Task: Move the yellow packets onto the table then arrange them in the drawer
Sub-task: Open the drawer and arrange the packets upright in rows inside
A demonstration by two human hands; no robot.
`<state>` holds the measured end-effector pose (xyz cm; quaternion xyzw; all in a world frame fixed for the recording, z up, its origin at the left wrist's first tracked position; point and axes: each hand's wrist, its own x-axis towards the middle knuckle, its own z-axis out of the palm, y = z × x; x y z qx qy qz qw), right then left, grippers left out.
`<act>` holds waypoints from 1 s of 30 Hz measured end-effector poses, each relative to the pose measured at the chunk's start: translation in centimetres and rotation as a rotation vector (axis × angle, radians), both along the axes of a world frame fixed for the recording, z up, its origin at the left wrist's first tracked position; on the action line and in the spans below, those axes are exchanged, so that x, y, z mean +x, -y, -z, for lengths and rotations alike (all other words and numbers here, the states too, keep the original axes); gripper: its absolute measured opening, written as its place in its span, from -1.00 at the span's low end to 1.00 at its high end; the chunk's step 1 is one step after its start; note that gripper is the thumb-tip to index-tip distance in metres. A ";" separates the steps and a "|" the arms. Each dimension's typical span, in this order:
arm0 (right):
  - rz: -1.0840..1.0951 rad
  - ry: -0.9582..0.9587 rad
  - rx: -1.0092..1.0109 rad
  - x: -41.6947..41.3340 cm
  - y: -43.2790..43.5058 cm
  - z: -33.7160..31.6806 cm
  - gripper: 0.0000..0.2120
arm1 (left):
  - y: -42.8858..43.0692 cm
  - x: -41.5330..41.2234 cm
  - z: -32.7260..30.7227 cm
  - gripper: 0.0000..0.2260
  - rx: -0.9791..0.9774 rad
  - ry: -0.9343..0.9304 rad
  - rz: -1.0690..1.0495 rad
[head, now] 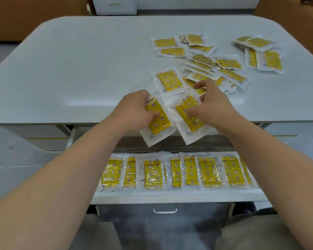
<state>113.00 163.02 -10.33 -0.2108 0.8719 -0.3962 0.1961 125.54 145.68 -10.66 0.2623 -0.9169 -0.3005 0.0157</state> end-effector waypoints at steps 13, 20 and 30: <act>-0.549 0.308 0.406 2.4 -0.8 -0.2 -0.80 | -0.3 2.5 0.5 -0.74 -0.228 0.801 0.454; -0.619 0.049 0.616 4.1 0.6 4.3 -0.76 | 0.4 2.3 4.4 -0.66 -0.221 0.859 0.480; -0.701 -0.035 0.666 4.6 0.9 9.2 -0.70 | 0.5 2.9 7.2 -0.64 -0.235 0.808 0.379</act>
